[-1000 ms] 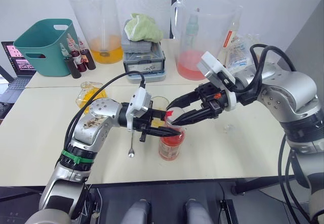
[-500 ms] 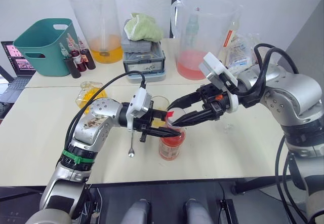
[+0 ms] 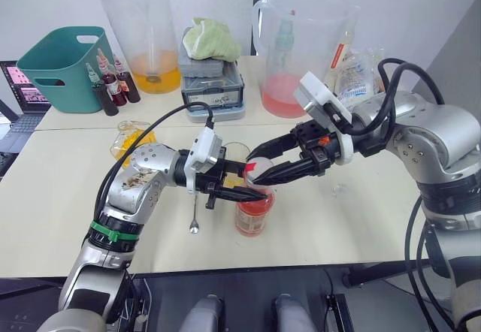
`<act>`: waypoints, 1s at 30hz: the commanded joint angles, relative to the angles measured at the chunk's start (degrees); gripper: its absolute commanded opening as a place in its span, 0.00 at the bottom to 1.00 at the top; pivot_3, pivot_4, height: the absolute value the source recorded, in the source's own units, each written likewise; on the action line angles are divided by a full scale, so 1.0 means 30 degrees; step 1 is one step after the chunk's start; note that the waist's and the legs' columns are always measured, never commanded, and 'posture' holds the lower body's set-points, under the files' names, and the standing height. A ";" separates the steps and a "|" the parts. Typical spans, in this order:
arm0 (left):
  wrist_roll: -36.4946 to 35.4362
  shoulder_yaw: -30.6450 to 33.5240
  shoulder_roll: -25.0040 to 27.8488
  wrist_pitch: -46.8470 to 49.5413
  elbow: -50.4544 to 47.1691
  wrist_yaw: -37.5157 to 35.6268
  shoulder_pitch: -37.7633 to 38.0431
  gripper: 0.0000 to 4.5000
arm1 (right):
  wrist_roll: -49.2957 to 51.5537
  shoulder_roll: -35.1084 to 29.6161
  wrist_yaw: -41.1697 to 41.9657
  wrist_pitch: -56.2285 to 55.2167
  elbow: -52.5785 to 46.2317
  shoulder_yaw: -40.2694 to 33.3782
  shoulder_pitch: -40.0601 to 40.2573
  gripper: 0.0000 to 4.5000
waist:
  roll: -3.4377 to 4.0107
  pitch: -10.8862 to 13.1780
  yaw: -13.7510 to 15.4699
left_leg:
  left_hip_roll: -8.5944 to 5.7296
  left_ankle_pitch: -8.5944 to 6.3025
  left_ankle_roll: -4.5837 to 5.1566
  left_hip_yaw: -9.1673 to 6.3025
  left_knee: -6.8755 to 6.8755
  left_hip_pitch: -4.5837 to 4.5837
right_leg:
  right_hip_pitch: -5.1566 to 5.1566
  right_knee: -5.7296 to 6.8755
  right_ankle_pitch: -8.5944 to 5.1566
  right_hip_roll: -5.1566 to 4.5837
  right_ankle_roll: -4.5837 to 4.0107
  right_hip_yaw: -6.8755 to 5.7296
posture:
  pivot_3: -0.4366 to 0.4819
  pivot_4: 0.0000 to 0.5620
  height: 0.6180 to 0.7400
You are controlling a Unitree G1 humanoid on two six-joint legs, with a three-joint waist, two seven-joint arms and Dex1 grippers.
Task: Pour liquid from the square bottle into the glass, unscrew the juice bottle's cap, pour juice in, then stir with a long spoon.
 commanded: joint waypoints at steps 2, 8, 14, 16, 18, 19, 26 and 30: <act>0.0488 -0.0624 0.0255 0.0146 0.0027 -0.0177 0.0333 0.32 | 0.1426 0.0224 -0.0423 -0.0229 -0.1098 -0.2765 -0.1299 0.37 | 0.0000 0.0000 0.0000 | -0.0007 0.0000 0.0001 0.0001 0.0000 0.0000 | 0.0003 -0.0001 0.0000 -0.0006 0.0001 0.0001 | 0.48 0.27 1.00; 0.0499 -0.0662 0.0269 0.0099 0.0071 -0.0257 0.0389 0.32 | 0.1466 0.0327 -0.0890 -0.0107 -0.1535 -0.2944 -0.1042 0.37 | -0.0001 0.0000 -0.0001 | -0.0008 0.0000 0.0000 -0.0001 0.0000 -0.0007 | 0.0000 -0.0002 0.0001 -0.0007 0.0001 0.0000 | 0.48 0.27 1.00; 0.0612 -0.0772 0.0291 -0.0103 0.0220 -0.0300 0.0470 0.32 | 0.1345 0.0358 -0.1021 -0.0139 -0.1670 -0.2794 -0.0867 0.37 | 0.0000 0.0000 -0.0003 | -0.0007 0.0000 0.0000 -0.0001 0.0000 -0.0007 | -0.0002 -0.0002 0.0001 -0.0007 0.0001 -0.0001 | 0.48 0.27 1.00; 0.0612 -0.0788 0.0321 -0.0121 0.0186 -0.0288 0.0513 0.32 | 0.1277 0.0329 -0.1018 -0.0156 -0.1774 -0.2692 -0.0748 0.37 | 0.0000 0.0000 -0.0003 | -0.0008 0.0000 0.0000 -0.0001 0.0000 -0.0007 | -0.0001 -0.0002 0.0001 -0.0007 0.0001 -0.0001 | 0.48 0.27 1.00; 0.0648 -0.0812 0.0335 -0.0135 0.0218 -0.0284 0.0538 0.32 | 0.1069 0.0328 -0.1074 -0.0200 -0.1816 -0.2486 -0.0564 0.37 | 0.0000 0.0000 -0.0004 | -0.0008 0.0000 0.0000 -0.0001 0.0000 -0.0007 | -0.0001 -0.0002 0.0001 -0.0007 0.0001 0.0000 | 0.48 0.27 1.00; 0.0672 -0.0828 0.0334 -0.0171 0.0263 -0.0301 0.0554 0.32 | 0.0945 0.0330 -0.1099 -0.0238 -0.1826 -0.2376 -0.0478 0.37 | 0.0000 0.0000 -0.0004 | -0.0008 0.0000 0.0000 -0.0001 0.0000 -0.0007 | -0.0001 -0.0002 0.0001 -0.0007 0.0002 0.0000 | 0.48 0.27 1.00; 0.0781 -0.0953 0.0379 -0.0301 0.0619 -0.0335 0.0674 0.32 | -0.0490 0.0244 -0.1253 -0.0595 -0.1432 -0.1384 0.0554 0.37 | 0.0000 0.0000 -0.0006 | -0.0008 0.0001 -0.0001 -0.0001 0.0000 -0.0007 | -0.0001 -0.0001 0.0001 -0.0007 0.0001 -0.0001 | 0.48 0.27 1.00; 0.0837 -0.0974 0.0393 -0.0377 0.0695 -0.0363 0.0684 0.32 | -0.0756 0.0354 -0.1077 -0.0715 -0.1602 -0.1210 0.0934 0.37 | 0.0001 -0.0001 -0.0004 | -0.0008 0.0001 0.0000 -0.0002 0.0001 0.0003 | 0.0013 -0.0002 0.0001 -0.0007 0.0002 -0.0004 | 0.48 0.27 1.00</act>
